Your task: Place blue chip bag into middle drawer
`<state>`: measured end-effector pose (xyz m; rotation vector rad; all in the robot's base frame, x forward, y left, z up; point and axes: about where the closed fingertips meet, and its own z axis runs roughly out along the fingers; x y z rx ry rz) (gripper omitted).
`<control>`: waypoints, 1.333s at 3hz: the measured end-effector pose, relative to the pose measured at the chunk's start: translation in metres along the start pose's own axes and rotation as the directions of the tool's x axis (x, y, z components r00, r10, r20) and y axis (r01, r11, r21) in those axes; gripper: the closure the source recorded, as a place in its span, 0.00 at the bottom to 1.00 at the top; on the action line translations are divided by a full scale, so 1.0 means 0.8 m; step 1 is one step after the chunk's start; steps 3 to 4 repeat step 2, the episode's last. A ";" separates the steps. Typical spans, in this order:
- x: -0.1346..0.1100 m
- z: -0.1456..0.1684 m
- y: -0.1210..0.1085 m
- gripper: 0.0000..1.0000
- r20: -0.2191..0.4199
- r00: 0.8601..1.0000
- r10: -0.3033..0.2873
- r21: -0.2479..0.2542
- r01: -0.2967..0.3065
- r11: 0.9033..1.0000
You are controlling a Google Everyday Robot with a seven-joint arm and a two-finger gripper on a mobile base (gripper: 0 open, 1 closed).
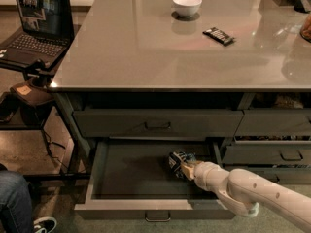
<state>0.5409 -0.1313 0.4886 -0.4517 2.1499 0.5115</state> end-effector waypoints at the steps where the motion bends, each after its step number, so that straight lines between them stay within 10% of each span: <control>1: 0.000 0.000 0.000 0.16 0.000 1.000 0.000 0.000 0.000 1.000; 2: 0.000 0.000 0.000 0.00 0.000 1.000 0.000 0.000 0.000 1.000; 4: 0.000 0.000 0.000 0.00 0.000 1.000 0.000 0.000 0.000 1.000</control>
Offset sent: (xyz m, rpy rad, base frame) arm 0.0000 0.0000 0.0000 0.0000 0.0000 0.0000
